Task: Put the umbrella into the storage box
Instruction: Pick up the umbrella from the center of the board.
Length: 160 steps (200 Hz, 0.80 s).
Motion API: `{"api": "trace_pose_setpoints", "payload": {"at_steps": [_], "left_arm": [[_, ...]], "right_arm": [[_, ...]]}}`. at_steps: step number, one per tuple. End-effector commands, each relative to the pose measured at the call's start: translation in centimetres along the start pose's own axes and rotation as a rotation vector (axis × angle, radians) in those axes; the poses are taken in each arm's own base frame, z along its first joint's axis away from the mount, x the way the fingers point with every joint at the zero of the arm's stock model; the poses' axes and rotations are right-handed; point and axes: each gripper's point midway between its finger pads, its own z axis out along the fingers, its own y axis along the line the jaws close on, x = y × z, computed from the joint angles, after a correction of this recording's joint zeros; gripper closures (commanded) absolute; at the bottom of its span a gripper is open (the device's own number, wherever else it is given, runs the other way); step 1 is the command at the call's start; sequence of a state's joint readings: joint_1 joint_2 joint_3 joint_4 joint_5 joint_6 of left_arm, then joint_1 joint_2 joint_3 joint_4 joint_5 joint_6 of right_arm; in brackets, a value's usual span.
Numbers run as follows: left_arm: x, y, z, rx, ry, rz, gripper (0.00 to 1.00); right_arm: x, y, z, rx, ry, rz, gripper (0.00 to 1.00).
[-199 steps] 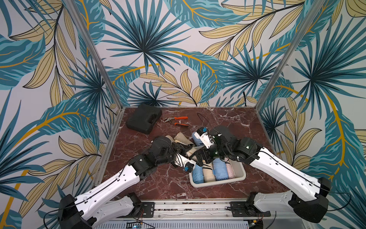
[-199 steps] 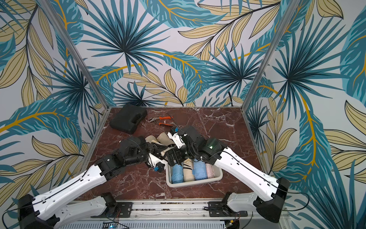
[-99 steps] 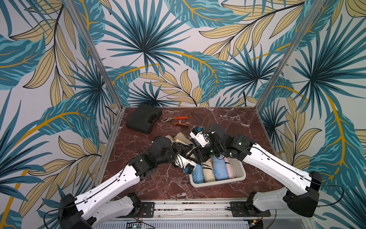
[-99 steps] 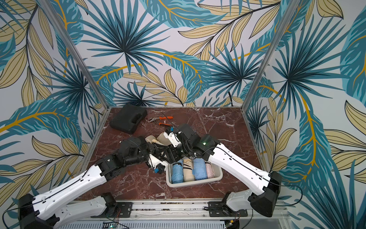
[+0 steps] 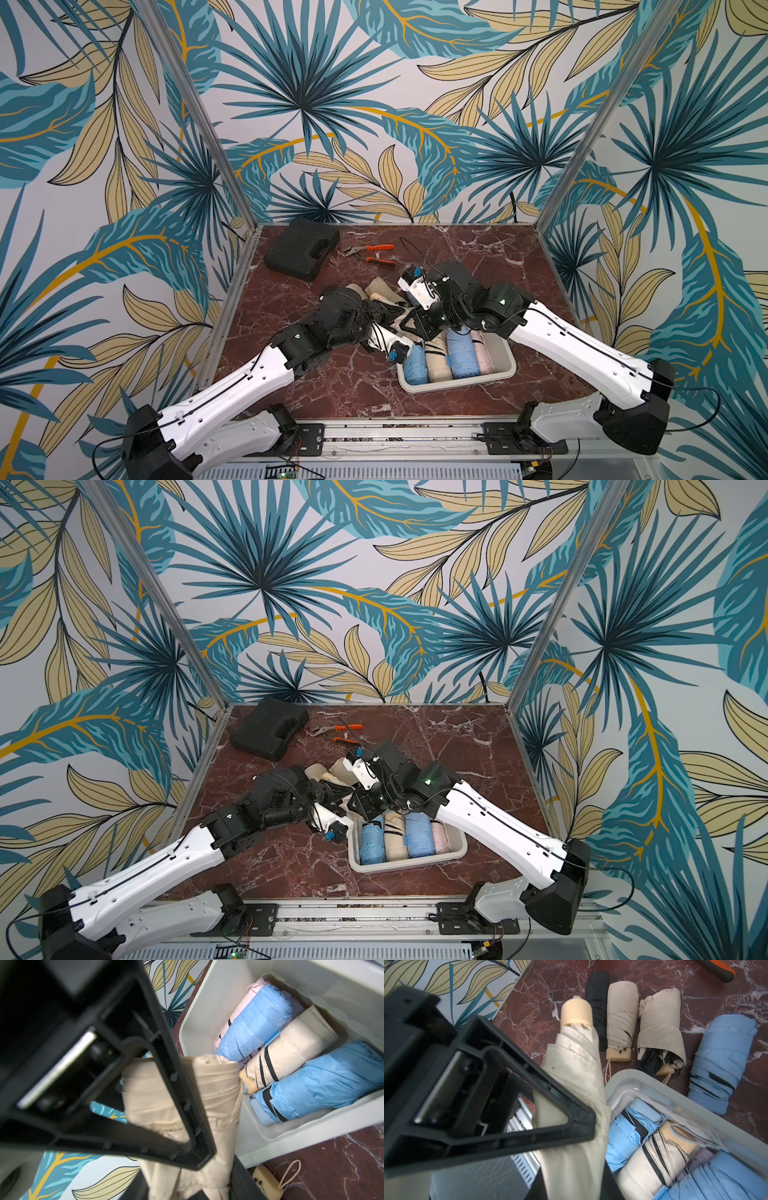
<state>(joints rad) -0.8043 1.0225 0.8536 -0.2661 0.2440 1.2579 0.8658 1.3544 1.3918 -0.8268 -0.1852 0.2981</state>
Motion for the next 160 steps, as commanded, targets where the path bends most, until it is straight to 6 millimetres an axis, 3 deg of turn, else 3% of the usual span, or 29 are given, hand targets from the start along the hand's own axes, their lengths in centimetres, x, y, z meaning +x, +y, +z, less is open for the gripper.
{"api": "trace_pose_setpoints", "payload": {"at_steps": [1, 5, 8, 53, 78, 95, 108, 135, 149, 160], "left_arm": [[-2.0, 4.4, -1.5, -0.189, -0.087, -0.070, 0.14], [-2.1, 4.5, -1.6, -0.198, -0.094, -0.083, 0.02], [-2.1, 4.5, -1.6, -0.202, -0.097, -0.094, 0.00], [-2.6, 4.3, -3.8, -0.266, -0.164, -0.332, 0.00], [-1.7, 5.2, -6.1, -0.433, -0.225, -0.570, 0.00], [0.1, 6.8, -8.1, -0.603, -0.272, -0.855, 0.00], [2.3, 6.9, -8.7, -0.693, -0.278, -1.113, 0.00], [6.8, 4.6, -8.2, -0.790, -0.182, -1.495, 0.00], [9.1, 3.0, -8.1, -0.849, -0.090, -1.668, 0.00], [9.6, 2.3, -7.4, -0.813, -0.054, -1.728, 0.00]], "right_arm": [[-0.4, -1.0, -1.3, 0.054, -0.071, 0.070, 0.95], [-0.4, -1.3, -1.6, 0.067, -0.084, 0.079, 0.97], [-0.4, -1.5, -1.7, 0.076, -0.091, 0.084, 0.98], [0.2, -5.6, -4.8, 0.274, -0.237, 0.216, 1.00], [2.1, -5.9, -5.2, 0.254, -0.238, 0.277, 1.00], [4.4, -5.4, -5.0, 0.189, -0.205, 0.329, 1.00], [6.4, -5.7, -4.8, 0.172, -0.190, 0.381, 1.00], [8.8, -5.6, -4.1, 0.122, -0.157, 0.461, 1.00], [9.1, -5.5, -3.1, 0.104, -0.141, 0.494, 1.00], [8.6, -5.3, -2.3, 0.088, -0.143, 0.522, 1.00]]}}
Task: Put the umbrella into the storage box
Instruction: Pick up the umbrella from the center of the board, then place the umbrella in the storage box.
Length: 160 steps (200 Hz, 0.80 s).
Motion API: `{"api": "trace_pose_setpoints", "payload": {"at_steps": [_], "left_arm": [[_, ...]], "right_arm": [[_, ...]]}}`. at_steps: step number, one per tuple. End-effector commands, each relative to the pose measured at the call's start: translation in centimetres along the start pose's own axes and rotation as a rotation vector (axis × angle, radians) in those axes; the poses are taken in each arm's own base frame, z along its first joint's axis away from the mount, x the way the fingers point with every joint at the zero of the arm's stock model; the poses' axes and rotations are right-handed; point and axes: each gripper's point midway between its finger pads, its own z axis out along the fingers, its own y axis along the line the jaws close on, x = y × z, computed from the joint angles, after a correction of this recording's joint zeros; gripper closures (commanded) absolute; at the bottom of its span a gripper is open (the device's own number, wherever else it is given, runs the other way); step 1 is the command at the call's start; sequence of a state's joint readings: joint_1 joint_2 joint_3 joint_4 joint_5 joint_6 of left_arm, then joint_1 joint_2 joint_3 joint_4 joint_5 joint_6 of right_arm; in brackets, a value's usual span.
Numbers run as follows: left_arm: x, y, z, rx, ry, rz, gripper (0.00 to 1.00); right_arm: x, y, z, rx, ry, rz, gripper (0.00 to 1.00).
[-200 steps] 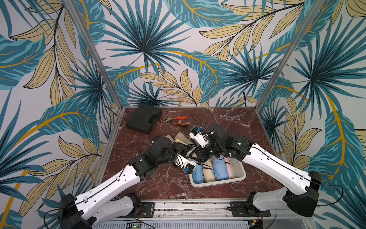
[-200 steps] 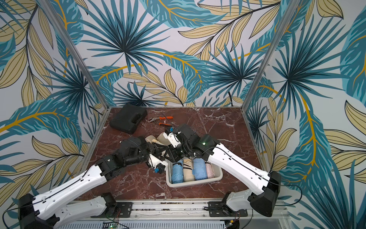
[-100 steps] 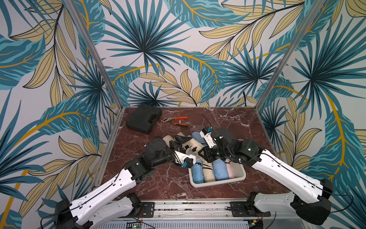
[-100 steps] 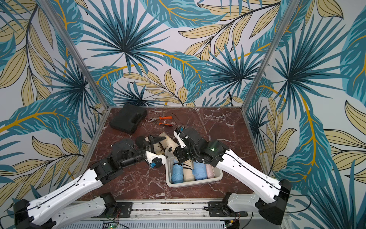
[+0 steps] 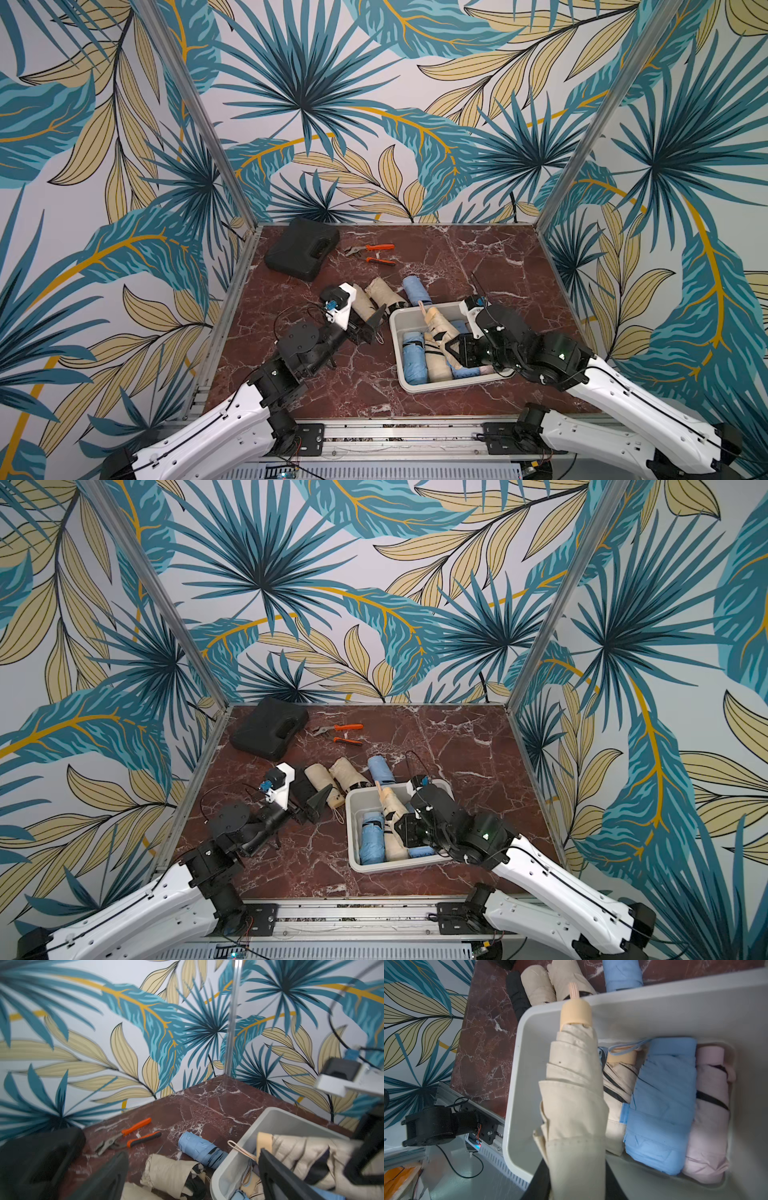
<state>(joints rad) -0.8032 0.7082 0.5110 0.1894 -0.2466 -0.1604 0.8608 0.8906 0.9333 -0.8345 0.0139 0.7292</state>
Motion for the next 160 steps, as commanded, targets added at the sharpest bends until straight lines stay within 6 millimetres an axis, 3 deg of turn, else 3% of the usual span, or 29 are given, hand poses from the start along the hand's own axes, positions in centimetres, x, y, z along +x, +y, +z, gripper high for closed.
{"api": "trace_pose_setpoints", "payload": {"at_steps": [1, 27, 42, 69, 101, 117, 146, 160], "left_arm": [[2.1, 3.4, 0.1, -0.193, 0.072, -0.327, 0.00], [4.4, 4.7, 0.9, -0.253, 0.237, -0.479, 0.00], [5.6, 5.4, 1.1, -0.293, 0.299, -0.547, 0.00], [7.6, 6.6, 1.2, -0.358, 0.341, -0.655, 0.00], [8.6, 7.6, 1.7, -0.377, 0.354, -0.753, 0.00], [9.5, 8.1, 1.7, -0.414, 0.386, -0.755, 0.00], [11.9, 9.2, 1.6, -0.499, 0.486, -0.793, 0.00], [12.8, 9.6, 1.9, -0.526, 0.499, -0.821, 0.00]], "right_arm": [[-0.8, 2.0, 1.2, -0.089, -0.011, 0.097, 1.00], [-1.4, 5.0, 3.5, -0.199, 0.027, 0.171, 1.00], [-0.8, 5.6, 4.8, -0.212, 0.069, 0.197, 1.00], [-0.9, 4.7, 6.7, -0.174, 0.037, 0.249, 1.00], [-1.9, 4.3, 8.7, -0.195, -0.047, 0.366, 1.00], [-1.3, 3.1, 9.6, -0.150, -0.055, 0.430, 1.00], [-1.0, 2.8, 10.7, -0.166, -0.090, 0.493, 1.00], [-0.5, 2.1, 11.2, -0.133, -0.091, 0.497, 0.83]]}}
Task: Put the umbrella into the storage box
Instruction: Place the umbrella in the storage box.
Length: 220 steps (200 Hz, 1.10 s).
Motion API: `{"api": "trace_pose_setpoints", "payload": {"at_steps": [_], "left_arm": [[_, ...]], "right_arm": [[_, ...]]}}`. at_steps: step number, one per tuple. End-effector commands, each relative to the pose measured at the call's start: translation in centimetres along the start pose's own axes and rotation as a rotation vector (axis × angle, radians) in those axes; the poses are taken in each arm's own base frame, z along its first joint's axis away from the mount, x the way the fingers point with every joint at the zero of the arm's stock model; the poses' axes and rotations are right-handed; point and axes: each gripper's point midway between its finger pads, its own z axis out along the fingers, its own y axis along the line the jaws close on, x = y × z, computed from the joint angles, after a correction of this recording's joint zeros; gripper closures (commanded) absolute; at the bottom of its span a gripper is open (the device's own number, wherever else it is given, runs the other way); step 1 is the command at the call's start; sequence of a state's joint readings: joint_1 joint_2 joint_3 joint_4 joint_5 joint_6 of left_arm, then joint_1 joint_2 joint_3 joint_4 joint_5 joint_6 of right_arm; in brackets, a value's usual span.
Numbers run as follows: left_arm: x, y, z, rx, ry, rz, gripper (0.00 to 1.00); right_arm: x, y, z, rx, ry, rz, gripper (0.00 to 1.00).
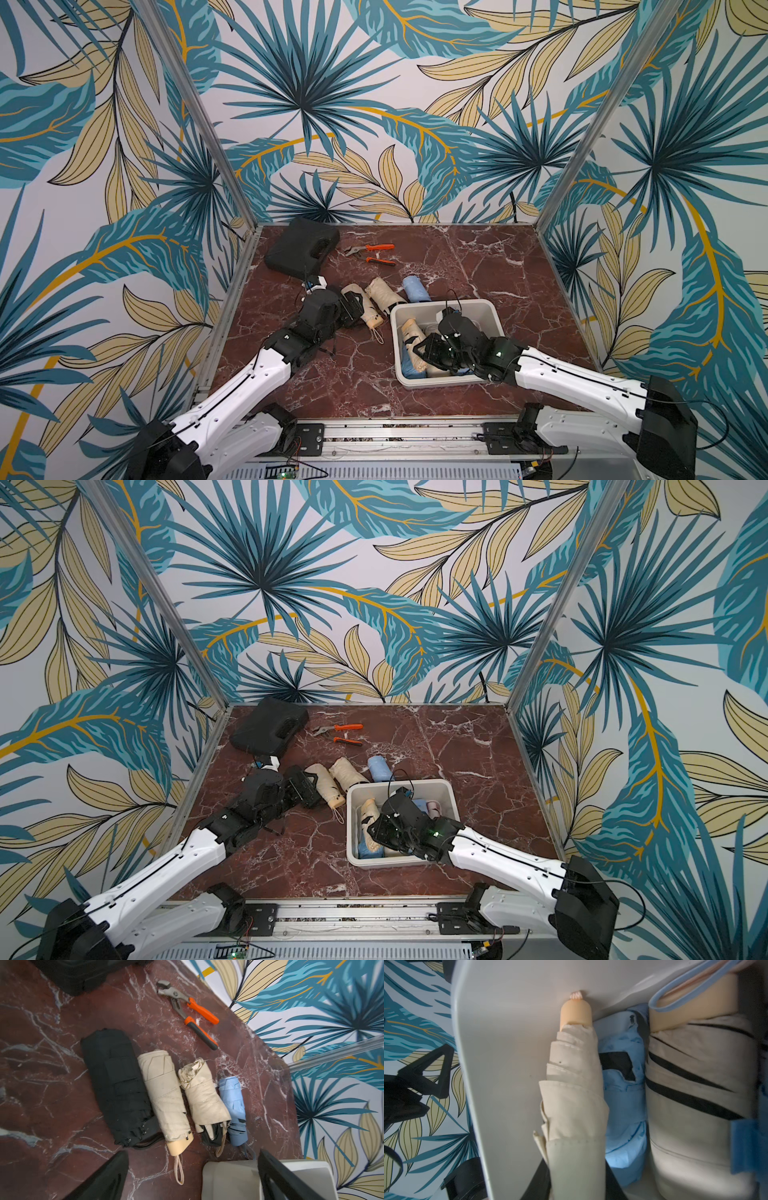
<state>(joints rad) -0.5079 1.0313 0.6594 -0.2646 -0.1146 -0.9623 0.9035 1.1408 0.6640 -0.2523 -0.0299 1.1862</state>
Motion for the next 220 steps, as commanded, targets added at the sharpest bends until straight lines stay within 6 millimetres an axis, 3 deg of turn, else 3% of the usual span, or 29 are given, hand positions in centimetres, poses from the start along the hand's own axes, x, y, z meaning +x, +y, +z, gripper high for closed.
{"api": "trace_pose_setpoints", "payload": {"at_steps": [1, 13, 31, 59, 86, 122, 159, 186, 203, 220], "left_arm": [[0.2, 0.7, 0.7, -0.046, 0.038, -0.070, 0.00], [0.2, 0.9, 1.2, -0.056, 0.043, -0.089, 0.00], [0.0, 1.4, 1.8, -0.073, 0.043, -0.099, 0.00], [-0.6, 2.8, 2.2, -0.123, 0.031, -0.113, 0.00], [-1.2, 4.2, 2.5, -0.165, 0.044, -0.126, 0.00], [-2.4, 4.7, 3.0, -0.197, 0.059, -0.101, 0.00], [-3.4, 4.7, 3.6, -0.199, 0.078, -0.094, 0.00], [-3.7, 4.9, 3.7, -0.210, 0.089, -0.084, 0.00], [-3.9, 4.9, 3.7, -0.211, 0.092, -0.077, 0.00], [-4.0, 4.8, 3.6, -0.210, 0.093, -0.068, 0.00]], "right_arm": [[-1.8, 1.4, 0.4, -0.063, -0.109, 0.067, 0.81], [-1.8, 0.4, 0.6, -0.021, -0.115, 0.066, 0.62], [-2.0, -1.0, 0.7, 0.043, -0.137, 0.062, 0.45], [-2.6, -4.6, -0.4, 0.214, -0.184, -0.010, 0.32], [-3.6, -6.1, -2.2, 0.354, -0.210, -0.179, 0.31], [-3.1, -3.6, -1.9, 0.315, -0.118, -0.343, 0.37], [0.7, -2.1, 1.6, 0.251, 0.135, -0.373, 0.47], [3.8, 0.6, 3.4, 0.110, 0.316, -0.341, 0.50], [4.2, 2.0, 3.2, 0.045, 0.335, -0.344, 0.50], [3.1, 2.9, 1.9, 0.026, 0.281, -0.403, 0.48]]}}
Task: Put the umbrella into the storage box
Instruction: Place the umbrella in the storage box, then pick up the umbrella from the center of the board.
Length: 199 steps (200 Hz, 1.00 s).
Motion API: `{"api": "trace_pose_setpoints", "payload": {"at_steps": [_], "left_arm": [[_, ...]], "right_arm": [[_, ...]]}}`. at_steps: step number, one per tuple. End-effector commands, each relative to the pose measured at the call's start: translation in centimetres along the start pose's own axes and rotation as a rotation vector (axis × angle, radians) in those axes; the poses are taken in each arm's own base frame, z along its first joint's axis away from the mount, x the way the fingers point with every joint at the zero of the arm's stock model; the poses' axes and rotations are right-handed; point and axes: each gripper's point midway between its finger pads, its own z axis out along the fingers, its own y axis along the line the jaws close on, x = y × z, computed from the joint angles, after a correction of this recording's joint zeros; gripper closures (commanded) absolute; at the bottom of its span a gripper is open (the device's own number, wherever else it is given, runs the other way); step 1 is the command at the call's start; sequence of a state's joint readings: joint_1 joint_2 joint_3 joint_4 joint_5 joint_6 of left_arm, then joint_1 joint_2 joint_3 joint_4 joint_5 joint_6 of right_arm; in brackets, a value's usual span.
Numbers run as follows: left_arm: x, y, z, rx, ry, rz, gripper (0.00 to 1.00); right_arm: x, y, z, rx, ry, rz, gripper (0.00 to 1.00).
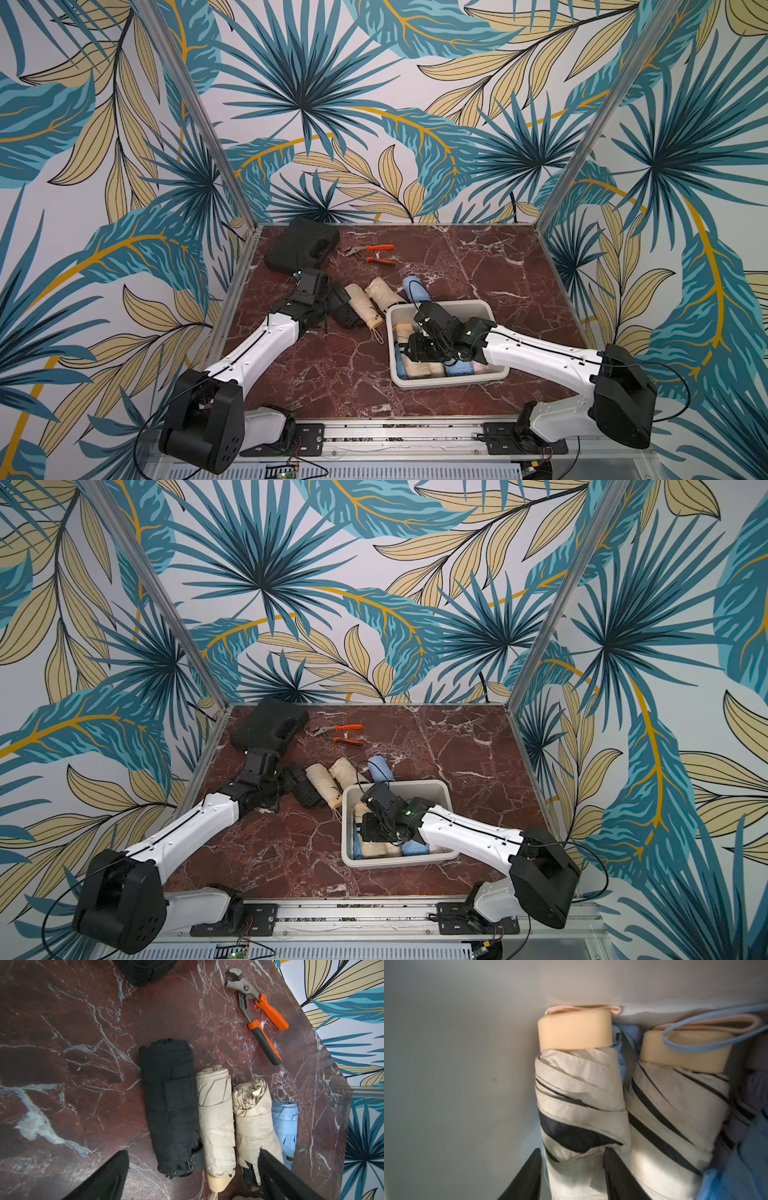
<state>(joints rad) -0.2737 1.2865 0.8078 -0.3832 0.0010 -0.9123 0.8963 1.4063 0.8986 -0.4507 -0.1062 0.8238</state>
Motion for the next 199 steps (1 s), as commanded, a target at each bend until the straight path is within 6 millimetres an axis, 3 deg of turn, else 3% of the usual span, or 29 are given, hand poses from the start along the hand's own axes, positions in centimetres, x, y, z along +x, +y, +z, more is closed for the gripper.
{"api": "trace_pose_setpoints", "payload": {"at_steps": [1, 14, 37, 65, 110, 149, 199], "left_arm": [[-0.7, -0.6, -0.6, 0.010, -0.001, 0.031, 0.00], [-0.9, -0.7, -0.6, 0.012, -0.007, 0.043, 0.00], [-1.2, -0.5, -0.4, 0.002, -0.013, 0.060, 0.00], [-1.5, 0.4, 0.7, -0.043, 0.007, 0.068, 0.00], [-1.1, 0.2, 3.7, -0.077, 0.104, 0.111, 0.01], [-0.9, 1.3, 6.1, -0.160, 0.141, 0.083, 0.06], [-1.8, 2.0, 5.8, -0.190, 0.070, 0.047, 0.12]], "right_arm": [[1.4, 3.0, -1.2, -0.140, 0.069, -0.086, 0.48], [0.4, 2.4, -2.5, -0.116, 0.003, -0.114, 0.42], [-1.3, -0.2, -4.4, -0.003, -0.117, -0.126, 0.29], [-3.0, -2.2, -6.3, 0.084, -0.228, -0.128, 0.27], [-6.3, -2.7, -9.1, 0.149, -0.413, -0.111, 0.24], [-7.1, -1.4, -9.0, 0.115, -0.421, -0.112, 0.24], [-6.5, -1.4, -7.8, 0.101, -0.373, -0.088, 0.24]]}}
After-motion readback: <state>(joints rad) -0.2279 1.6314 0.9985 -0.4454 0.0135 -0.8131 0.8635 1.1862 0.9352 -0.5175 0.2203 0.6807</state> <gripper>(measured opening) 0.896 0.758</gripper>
